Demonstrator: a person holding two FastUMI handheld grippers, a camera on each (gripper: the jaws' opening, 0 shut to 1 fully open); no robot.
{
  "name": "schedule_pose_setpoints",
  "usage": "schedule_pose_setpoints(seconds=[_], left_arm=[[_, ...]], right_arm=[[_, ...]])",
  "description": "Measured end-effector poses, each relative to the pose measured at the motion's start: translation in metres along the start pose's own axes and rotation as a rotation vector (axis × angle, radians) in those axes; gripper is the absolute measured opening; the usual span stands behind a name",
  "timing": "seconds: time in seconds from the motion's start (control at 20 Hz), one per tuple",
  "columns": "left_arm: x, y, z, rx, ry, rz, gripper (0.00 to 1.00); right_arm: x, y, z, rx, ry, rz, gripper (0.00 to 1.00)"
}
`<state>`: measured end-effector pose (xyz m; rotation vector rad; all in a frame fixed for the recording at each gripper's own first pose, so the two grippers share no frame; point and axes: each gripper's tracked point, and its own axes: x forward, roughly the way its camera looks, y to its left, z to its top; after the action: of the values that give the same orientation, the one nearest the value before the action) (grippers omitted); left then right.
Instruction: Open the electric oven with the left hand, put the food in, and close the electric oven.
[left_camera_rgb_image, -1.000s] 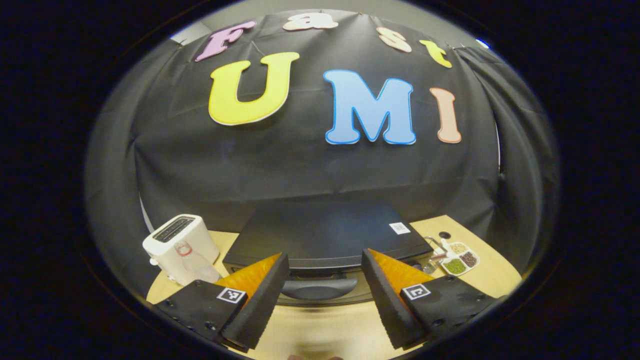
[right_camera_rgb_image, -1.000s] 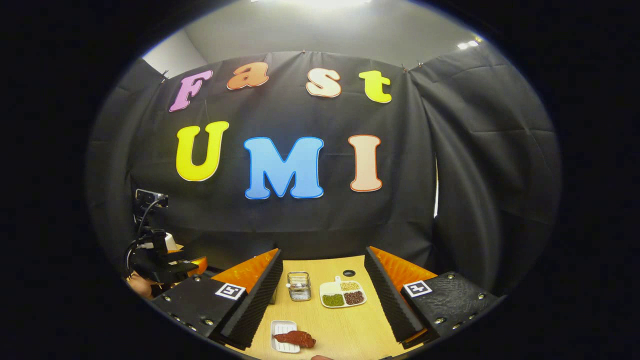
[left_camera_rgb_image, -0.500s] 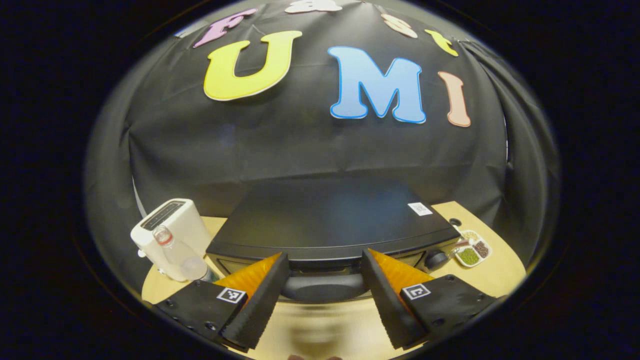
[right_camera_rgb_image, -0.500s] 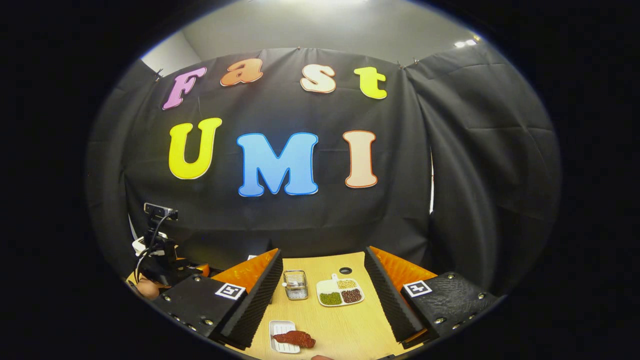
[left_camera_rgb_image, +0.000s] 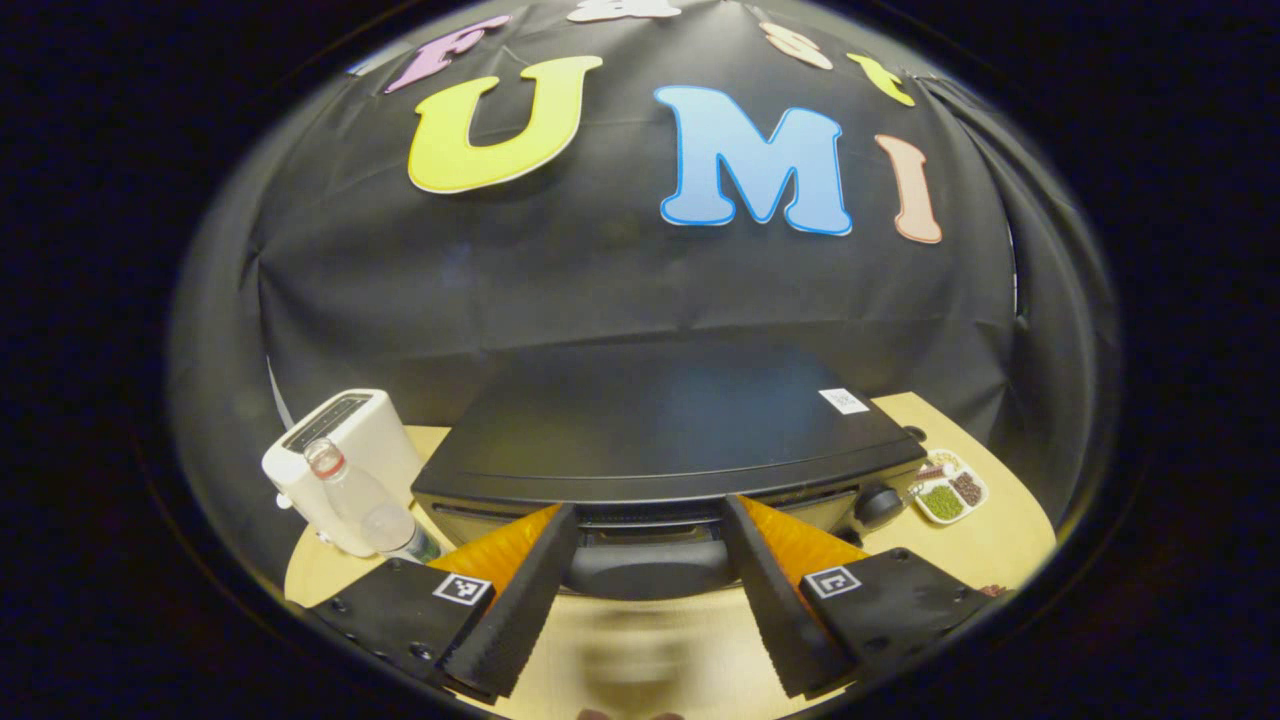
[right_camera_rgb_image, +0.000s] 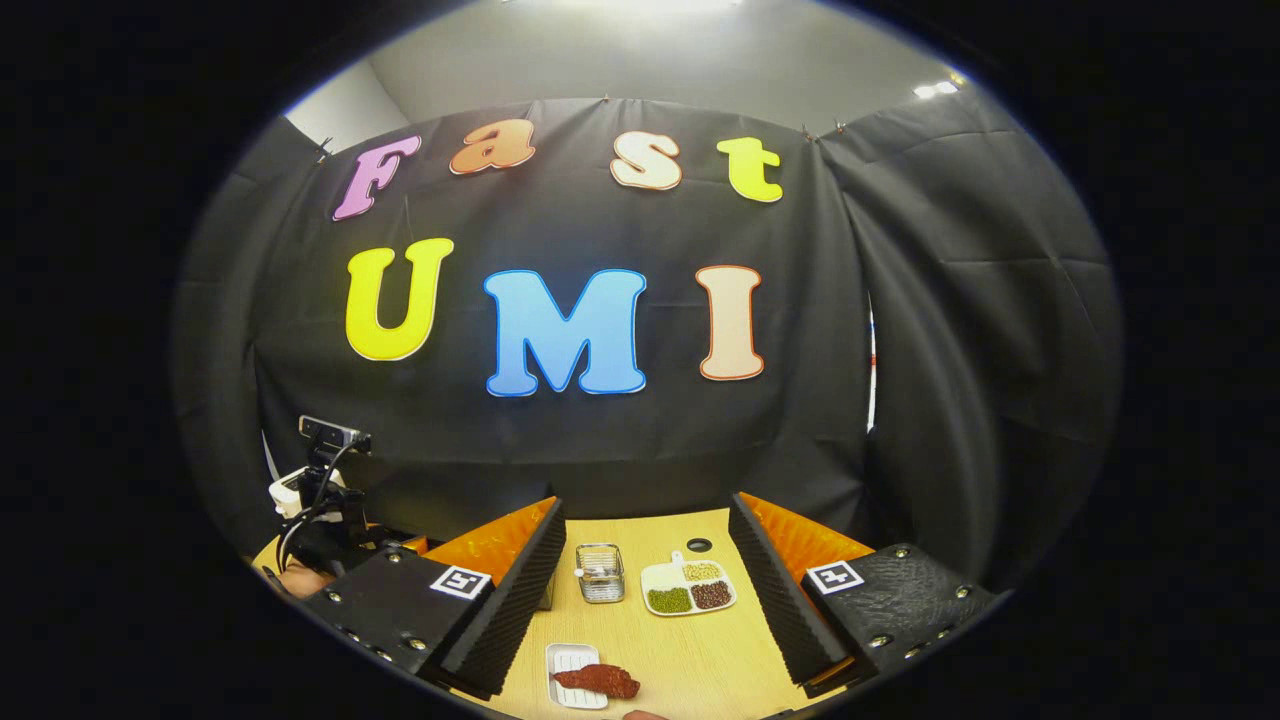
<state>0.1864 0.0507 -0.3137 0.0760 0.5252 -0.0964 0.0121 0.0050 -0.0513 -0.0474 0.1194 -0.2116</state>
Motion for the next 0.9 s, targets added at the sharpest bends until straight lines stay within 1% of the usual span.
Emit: schedule_pose_setpoints(seconds=[0.1, 0.15, 0.2, 0.4, 0.45, 0.5, 0.75, 0.8, 0.85, 0.9], left_arm=[[-0.008, 0.0, -0.007, 0.0, -0.001, -0.003, 1.0], [-0.012, -0.001, -0.01, 0.001, 0.0, -0.005, 0.98], [-0.016, -0.001, -0.014, 0.003, 0.002, -0.007, 1.0], [-0.032, -0.003, -0.03, 0.011, 0.014, -0.006, 1.0], [-0.035, -0.003, -0.036, 0.016, 0.018, -0.006, 0.98], [-0.038, -0.004, -0.04, 0.02, 0.023, -0.008, 1.0], [-0.053, -0.004, -0.065, 0.007, 0.06, -0.015, 1.0], [-0.056, -0.004, -0.073, -0.012, 0.082, -0.017, 0.98], [-0.058, -0.004, -0.076, -0.02, 0.075, -0.017, 0.99], [-0.058, -0.004, -0.081, -0.02, 0.089, -0.018, 0.92]], right_arm=[[-0.002, -0.002, 0.002, 0.001, -0.006, 0.0, 0.99], [-0.003, -0.003, 0.001, 0.003, -0.006, 0.0, 0.99], [-0.005, -0.004, 0.001, 0.005, -0.006, -0.001, 0.99], [-0.012, -0.005, 0.003, 0.012, -0.008, 0.001, 0.99], [-0.014, -0.006, 0.001, 0.01, -0.009, 0.001, 0.99], [-0.016, -0.005, 0.002, 0.01, -0.009, 0.003, 0.99], [-0.025, -0.007, -0.002, 0.013, -0.005, 0.006, 0.99], [-0.025, -0.007, -0.002, 0.013, -0.005, 0.005, 0.99], [-0.027, -0.008, -0.002, 0.012, -0.006, 0.004, 0.99], [-0.028, -0.009, -0.002, 0.012, -0.006, 0.002, 0.99]])
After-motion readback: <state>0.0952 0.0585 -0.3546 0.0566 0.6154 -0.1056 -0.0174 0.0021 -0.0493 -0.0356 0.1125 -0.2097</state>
